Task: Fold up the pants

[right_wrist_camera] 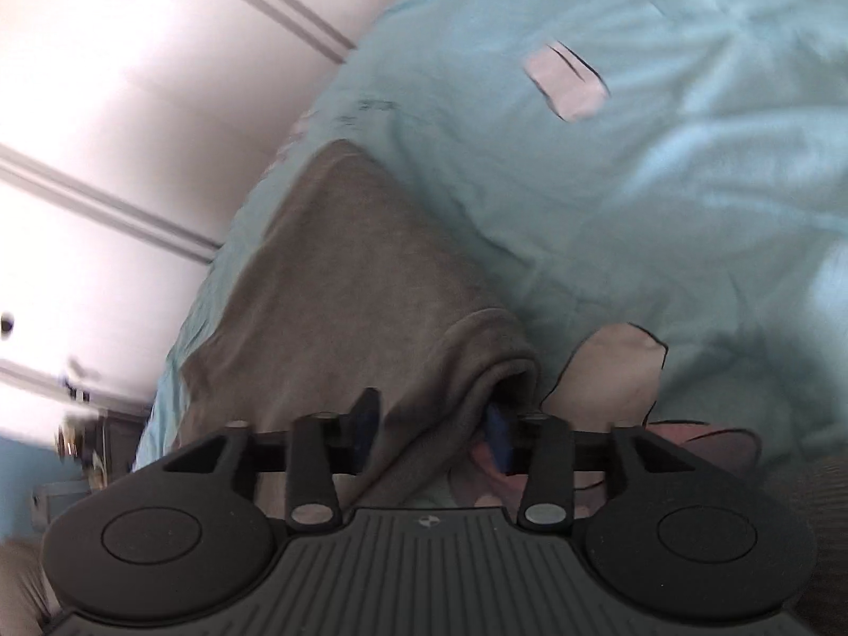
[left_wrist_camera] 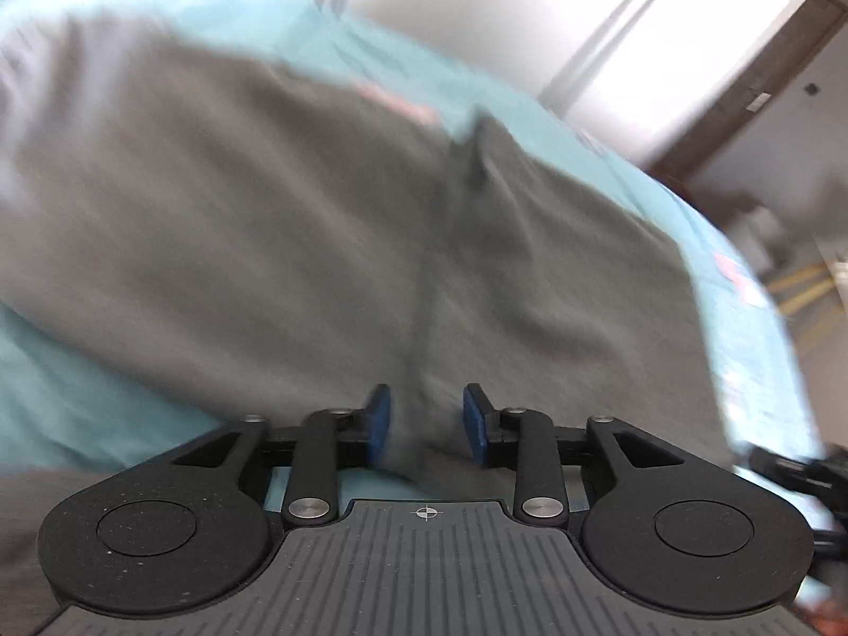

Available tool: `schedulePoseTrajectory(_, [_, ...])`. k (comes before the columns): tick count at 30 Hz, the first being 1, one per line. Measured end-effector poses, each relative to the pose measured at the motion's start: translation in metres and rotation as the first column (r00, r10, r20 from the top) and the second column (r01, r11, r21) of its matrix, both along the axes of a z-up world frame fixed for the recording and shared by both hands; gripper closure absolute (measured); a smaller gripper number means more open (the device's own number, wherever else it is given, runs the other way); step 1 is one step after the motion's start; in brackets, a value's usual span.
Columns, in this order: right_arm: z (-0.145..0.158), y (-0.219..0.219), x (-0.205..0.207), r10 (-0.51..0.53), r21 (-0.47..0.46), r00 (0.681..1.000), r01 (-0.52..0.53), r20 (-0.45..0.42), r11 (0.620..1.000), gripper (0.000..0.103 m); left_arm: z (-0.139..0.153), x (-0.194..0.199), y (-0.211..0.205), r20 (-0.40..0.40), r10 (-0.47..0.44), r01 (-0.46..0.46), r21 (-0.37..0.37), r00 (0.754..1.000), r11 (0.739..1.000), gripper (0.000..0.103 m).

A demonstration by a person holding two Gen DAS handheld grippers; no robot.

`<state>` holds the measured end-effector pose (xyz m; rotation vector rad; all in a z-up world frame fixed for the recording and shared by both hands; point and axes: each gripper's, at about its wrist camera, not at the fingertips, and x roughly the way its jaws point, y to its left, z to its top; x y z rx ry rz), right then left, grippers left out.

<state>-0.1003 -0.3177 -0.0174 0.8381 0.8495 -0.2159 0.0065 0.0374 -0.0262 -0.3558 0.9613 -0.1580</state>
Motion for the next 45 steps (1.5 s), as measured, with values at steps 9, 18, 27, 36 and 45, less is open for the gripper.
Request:
schedulePoseTrajectory(9, [0.015, 0.024, 0.024, 0.147, -0.202, 0.979, -0.118, 0.138, 0.972, 0.082, 0.017, 0.011, -0.017, 0.221, -0.070, 0.063, 0.039, 0.973, 0.997, 0.039])
schedulePoseTrajectory(18, [-0.045, 0.009, 0.053, 0.058, 0.051, 0.998, -0.059, 0.015, 0.997, 0.084, 0.017, 0.051, -0.052, 0.270, -0.206, 0.198, 0.059, 0.941, 0.979, 0.038])
schedulePoseTrajectory(27, [-0.047, 0.009, 0.048, 0.059, 0.072, 0.996, -0.064, 0.059, 0.995, 0.069, -0.031, 0.098, -0.070, 0.178, -0.261, 0.248, 0.089, 0.949, 0.965, 0.047])
schedulePoseTrajectory(36, [-0.052, 0.002, 0.045, 0.022, 0.129, 0.997, -0.033, 0.079, 0.991, 0.068, -0.022, 0.086, -0.025, 0.166, -0.012, 0.001, 0.066, 0.986, 0.998, 0.030])
schedulePoseTrajectory(45, [-0.049, 0.006, 0.045, 0.065, 0.117, 0.991, -0.079, 0.120, 0.990, 0.048, -0.027, 0.089, -0.032, 0.063, 0.067, -0.081, 0.257, 0.996, 0.963, 0.031])
